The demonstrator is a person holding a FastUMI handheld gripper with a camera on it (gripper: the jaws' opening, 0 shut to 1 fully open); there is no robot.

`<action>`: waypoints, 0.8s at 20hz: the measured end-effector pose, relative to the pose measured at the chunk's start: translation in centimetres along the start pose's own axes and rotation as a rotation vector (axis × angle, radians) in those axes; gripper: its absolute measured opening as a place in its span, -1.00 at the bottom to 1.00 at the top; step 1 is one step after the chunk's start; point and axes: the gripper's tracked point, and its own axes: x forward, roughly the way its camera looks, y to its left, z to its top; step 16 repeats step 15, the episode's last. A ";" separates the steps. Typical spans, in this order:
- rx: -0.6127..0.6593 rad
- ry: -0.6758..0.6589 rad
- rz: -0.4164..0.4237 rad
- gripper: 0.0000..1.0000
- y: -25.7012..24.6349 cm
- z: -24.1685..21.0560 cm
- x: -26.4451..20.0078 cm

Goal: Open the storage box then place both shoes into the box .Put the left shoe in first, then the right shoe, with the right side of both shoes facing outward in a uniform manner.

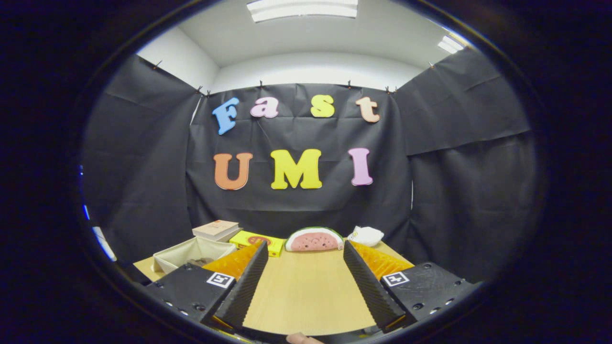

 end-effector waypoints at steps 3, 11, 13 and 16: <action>0.047 -0.026 0.005 0.92 -1.1 -0.2 -0.9; 0.098 -0.013 0.025 0.91 -1.8 -2.8 -1.4; 0.094 0.004 0.030 0.91 -1.7 -3.5 -1.1; 0.094 0.001 0.028 0.91 -1.7 -3.6 -0.9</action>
